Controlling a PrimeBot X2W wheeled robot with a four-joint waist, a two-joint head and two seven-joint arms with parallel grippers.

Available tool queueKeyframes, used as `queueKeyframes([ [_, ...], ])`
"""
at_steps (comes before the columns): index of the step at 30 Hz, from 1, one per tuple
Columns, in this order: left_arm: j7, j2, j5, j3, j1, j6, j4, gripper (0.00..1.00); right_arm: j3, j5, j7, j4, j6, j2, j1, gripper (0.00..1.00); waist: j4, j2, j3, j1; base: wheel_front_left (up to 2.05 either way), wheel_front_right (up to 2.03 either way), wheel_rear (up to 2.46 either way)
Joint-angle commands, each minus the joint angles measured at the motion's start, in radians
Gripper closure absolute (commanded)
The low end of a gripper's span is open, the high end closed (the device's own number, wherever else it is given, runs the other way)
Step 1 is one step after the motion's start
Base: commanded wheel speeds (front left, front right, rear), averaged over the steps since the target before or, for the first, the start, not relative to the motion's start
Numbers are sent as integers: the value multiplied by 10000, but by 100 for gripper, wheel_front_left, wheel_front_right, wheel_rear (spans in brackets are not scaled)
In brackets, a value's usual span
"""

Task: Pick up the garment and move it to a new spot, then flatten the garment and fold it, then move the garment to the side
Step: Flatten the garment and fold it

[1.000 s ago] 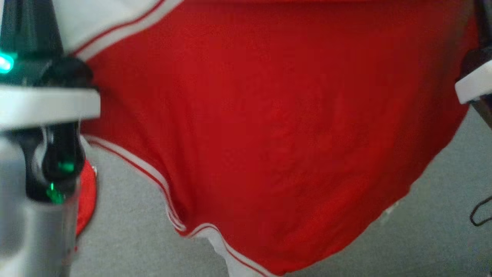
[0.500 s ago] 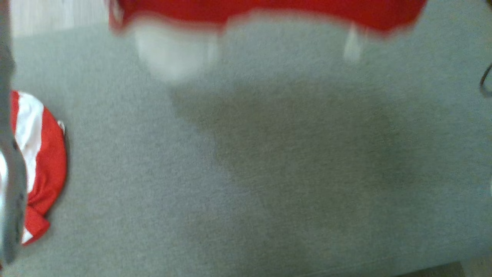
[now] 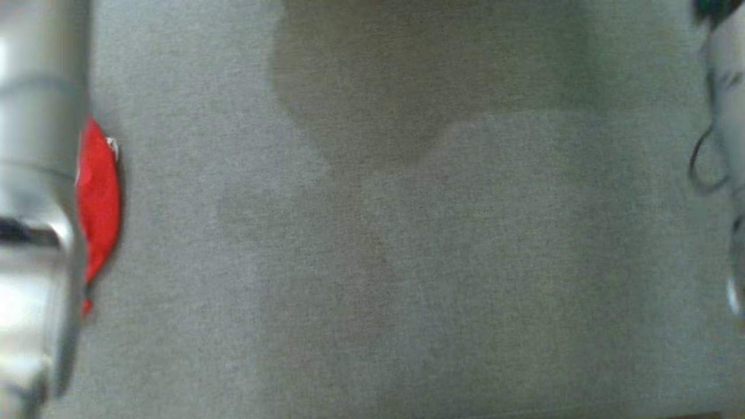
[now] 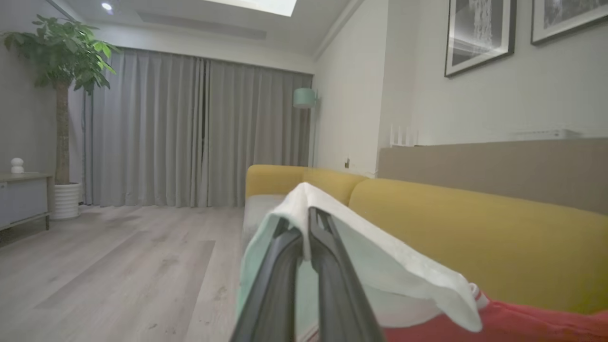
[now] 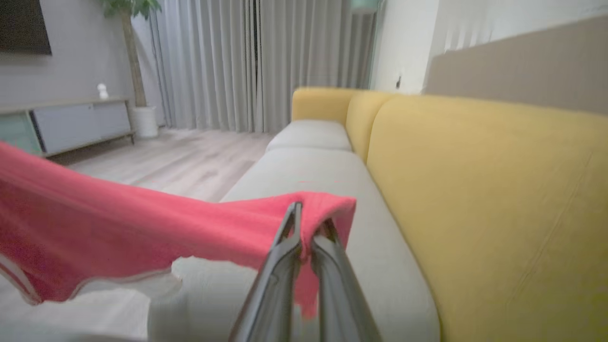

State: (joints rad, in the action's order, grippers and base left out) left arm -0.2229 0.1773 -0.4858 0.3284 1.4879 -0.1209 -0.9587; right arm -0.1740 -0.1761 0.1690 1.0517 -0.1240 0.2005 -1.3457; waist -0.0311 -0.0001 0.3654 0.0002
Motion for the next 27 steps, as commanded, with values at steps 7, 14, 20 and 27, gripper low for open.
queueKeyframes([
  [7,-335,458,-137,1131,-3199,-92,717,100,-2654,-1489,-783,501,-67,231,2484,100,369,1,-851,-2,0,0,0],
  [14,-357,1078,-682,2382,-5659,-95,1855,100,-4764,-3344,-1864,-726,-67,1565,4029,100,580,1,-1545,-2,0,0,0],
  [20,-249,1767,-1072,3123,-7477,-96,2804,100,-6286,-5208,-2580,-2453,-67,3235,5227,100,689,1,-2151,-2,0,0,0],
  [27,161,2400,-1109,3486,-9048,79,4079,100,-7188,-6335,-2655,-3342,-67,4215,5988,100,745,1,-2778,-2,0,0,0],
])
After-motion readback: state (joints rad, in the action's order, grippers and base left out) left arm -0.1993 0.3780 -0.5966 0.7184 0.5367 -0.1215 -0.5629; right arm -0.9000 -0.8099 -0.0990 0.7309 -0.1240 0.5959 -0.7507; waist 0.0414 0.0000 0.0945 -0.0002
